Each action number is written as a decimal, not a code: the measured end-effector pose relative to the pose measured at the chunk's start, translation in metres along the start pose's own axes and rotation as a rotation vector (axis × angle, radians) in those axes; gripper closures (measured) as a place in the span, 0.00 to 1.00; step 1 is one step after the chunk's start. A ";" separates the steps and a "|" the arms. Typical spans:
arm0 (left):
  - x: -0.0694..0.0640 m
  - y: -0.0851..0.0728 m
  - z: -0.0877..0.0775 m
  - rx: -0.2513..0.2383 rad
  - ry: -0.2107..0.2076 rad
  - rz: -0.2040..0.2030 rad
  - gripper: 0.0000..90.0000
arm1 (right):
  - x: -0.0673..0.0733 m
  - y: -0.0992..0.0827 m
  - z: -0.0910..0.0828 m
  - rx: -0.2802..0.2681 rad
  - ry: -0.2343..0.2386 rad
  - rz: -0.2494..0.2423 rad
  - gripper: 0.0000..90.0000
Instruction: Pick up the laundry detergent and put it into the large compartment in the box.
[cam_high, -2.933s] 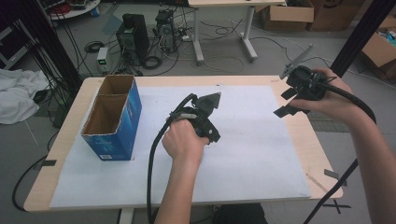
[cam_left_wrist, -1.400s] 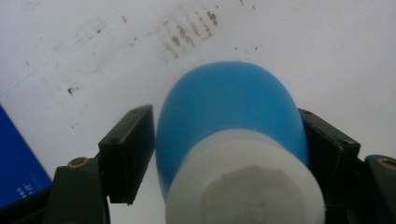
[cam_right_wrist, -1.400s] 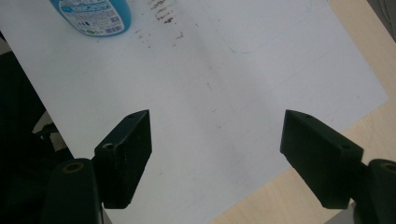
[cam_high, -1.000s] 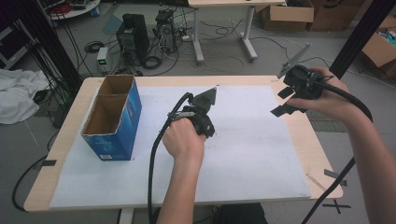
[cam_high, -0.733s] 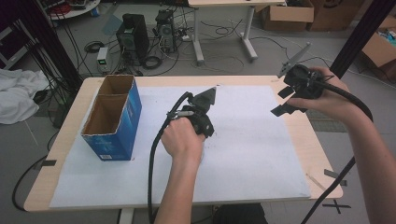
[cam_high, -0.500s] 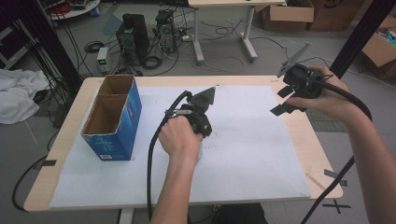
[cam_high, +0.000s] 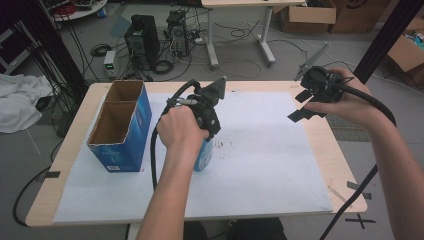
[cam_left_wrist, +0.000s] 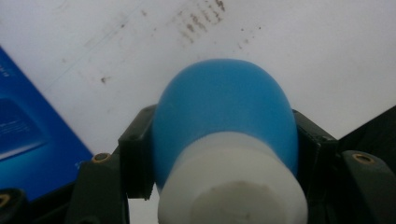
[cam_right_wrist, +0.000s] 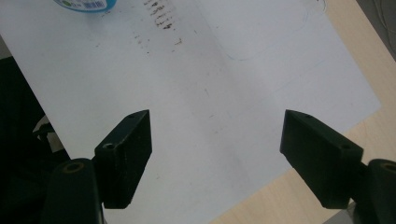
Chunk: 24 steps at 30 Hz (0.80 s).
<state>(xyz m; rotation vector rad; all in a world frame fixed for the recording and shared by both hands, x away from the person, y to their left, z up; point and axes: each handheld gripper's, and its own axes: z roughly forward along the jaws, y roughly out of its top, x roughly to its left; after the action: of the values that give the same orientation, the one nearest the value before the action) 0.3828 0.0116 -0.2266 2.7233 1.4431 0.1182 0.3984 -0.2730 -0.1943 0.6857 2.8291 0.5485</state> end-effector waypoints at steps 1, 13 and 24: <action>0.002 0.000 -0.005 0.008 0.006 0.000 0.42 | 0.000 0.001 0.000 -0.001 -0.001 -0.001 0.28; 0.037 -0.001 -0.073 0.022 0.028 -0.025 0.42 | -0.002 0.010 -0.003 -0.006 -0.004 -0.013 0.28; 0.091 -0.020 -0.115 -0.005 0.033 -0.197 0.42 | -0.007 0.016 0.001 0.005 -0.002 -0.015 0.28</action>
<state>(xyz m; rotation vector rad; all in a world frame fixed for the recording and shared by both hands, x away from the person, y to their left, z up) 0.4064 0.0997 -0.1103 2.5683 1.7072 0.1573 0.4111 -0.2624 -0.1888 0.6656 2.8327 0.5378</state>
